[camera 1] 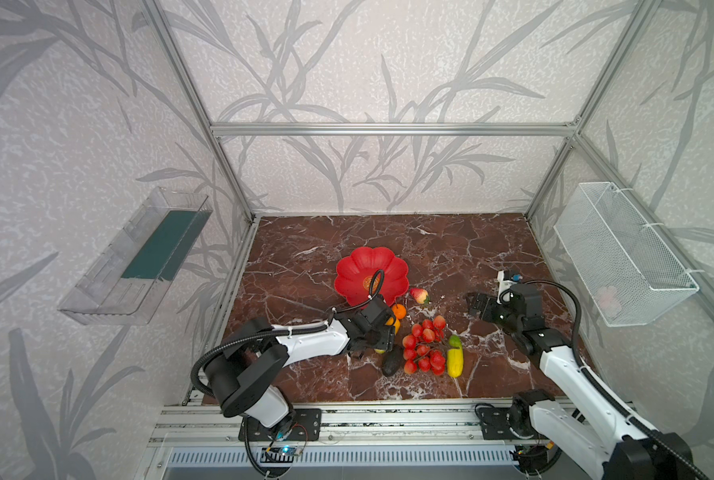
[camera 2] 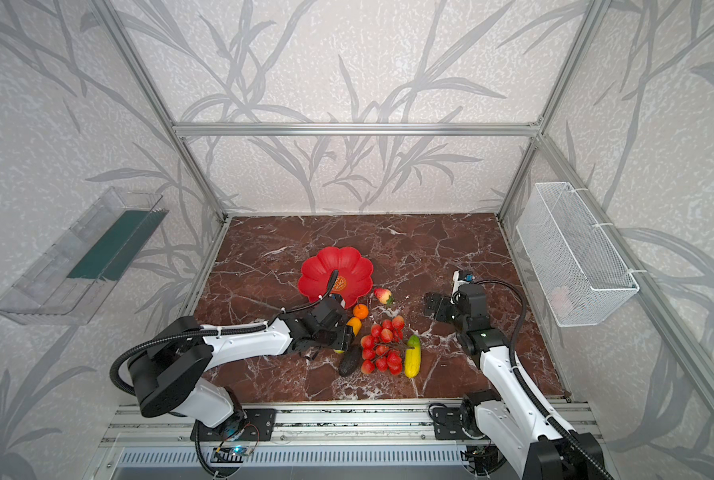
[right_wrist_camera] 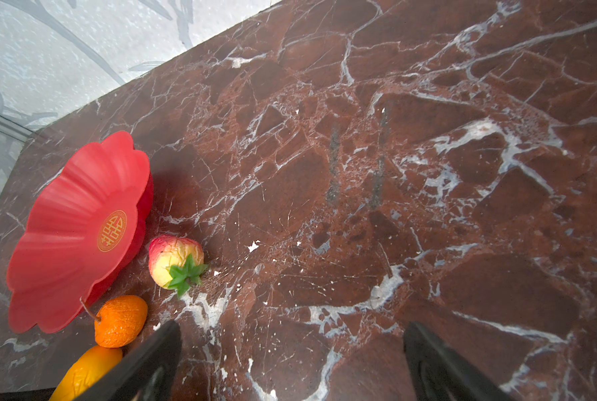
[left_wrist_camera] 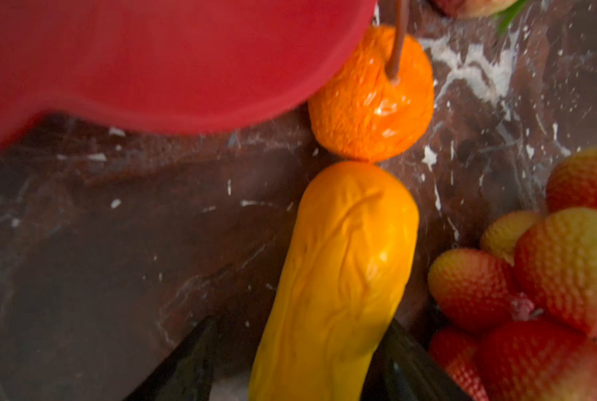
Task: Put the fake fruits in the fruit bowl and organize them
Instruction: 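Grasp the yellow cucumber with the left gripper and lift it, then place yellow cucumber in red bowl with left gripper while right grasps green cucumber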
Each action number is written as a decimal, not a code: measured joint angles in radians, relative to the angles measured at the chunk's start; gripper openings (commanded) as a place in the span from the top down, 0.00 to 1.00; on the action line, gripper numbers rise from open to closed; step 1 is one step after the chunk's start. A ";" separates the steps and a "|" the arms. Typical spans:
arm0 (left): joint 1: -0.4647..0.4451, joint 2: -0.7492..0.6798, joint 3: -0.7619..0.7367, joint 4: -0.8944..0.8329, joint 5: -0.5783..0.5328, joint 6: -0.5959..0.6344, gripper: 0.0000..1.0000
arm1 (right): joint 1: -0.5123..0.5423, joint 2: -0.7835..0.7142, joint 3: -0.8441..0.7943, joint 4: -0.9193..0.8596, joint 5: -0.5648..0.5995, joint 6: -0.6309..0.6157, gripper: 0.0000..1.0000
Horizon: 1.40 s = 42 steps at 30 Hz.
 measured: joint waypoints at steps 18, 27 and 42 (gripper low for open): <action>0.020 -0.381 0.048 -0.145 -0.061 0.117 0.67 | 0.000 0.013 0.000 -0.020 -0.012 -0.003 0.05; 0.270 -0.221 0.208 -0.127 -0.049 0.217 0.67 | 0.037 0.021 0.004 -0.087 -0.033 0.003 0.10; 0.373 0.317 0.562 -0.198 -0.022 0.255 0.64 | 0.375 -0.106 -0.064 -0.269 0.088 0.154 0.22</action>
